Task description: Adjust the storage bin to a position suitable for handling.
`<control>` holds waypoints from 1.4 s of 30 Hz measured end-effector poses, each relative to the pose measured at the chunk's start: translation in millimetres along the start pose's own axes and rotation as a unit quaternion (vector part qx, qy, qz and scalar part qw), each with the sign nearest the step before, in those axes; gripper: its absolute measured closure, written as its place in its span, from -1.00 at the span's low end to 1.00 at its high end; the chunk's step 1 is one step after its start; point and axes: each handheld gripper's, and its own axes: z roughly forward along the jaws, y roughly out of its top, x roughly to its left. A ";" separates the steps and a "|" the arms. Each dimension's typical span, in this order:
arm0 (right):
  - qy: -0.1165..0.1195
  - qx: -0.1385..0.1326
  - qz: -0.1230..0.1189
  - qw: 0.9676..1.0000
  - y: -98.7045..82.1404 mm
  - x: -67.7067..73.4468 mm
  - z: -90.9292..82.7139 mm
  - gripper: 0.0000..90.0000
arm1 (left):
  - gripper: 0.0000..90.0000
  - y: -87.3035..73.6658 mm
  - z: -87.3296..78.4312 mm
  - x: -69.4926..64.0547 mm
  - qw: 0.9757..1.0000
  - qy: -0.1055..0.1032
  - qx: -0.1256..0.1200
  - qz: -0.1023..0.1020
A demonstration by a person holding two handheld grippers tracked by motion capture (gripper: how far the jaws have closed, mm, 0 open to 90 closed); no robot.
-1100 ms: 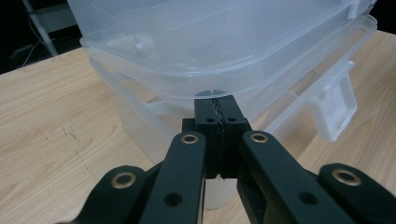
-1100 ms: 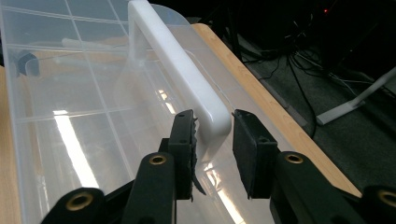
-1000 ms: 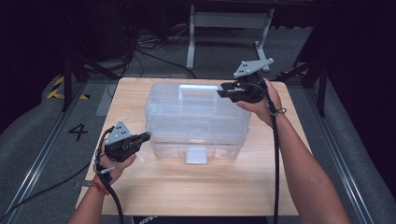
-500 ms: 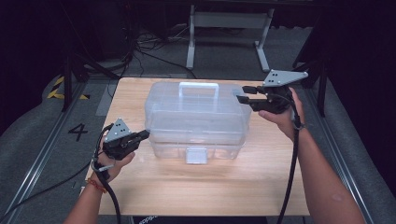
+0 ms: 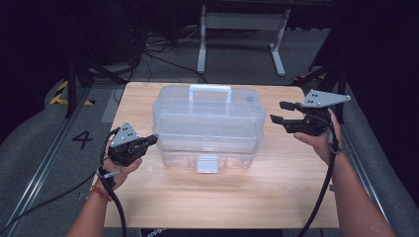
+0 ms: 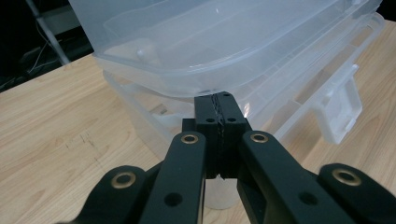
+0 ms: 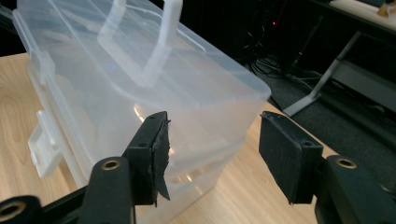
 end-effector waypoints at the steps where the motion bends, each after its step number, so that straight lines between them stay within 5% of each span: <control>1: -0.002 0.001 0.003 1.000 -3.3 -1.0 -0.7 -0.05 | 1.00 0.7 -0.1 -0.1 1.000 0.001 -0.001 0.000; 17: 0.000 0.034 0.023 0.999 -57.2 6.6 22.3 -0.11 | 1.00 10.5 -1.8 2.4 1.000 0.004 -0.010 0.004; 27: 0.010 0.032 0.008 0.999 -55.0 18.9 37.4 -0.07 | 1.00 16.7 -2.8 2.9 1.000 0.003 -0.010 0.006; 42: -0.006 -0.014 -0.002 1.000 -45.6 28.3 43.3 -0.04 | 0.98 15.9 -7.0 0.8 1.000 0.007 -0.016 0.014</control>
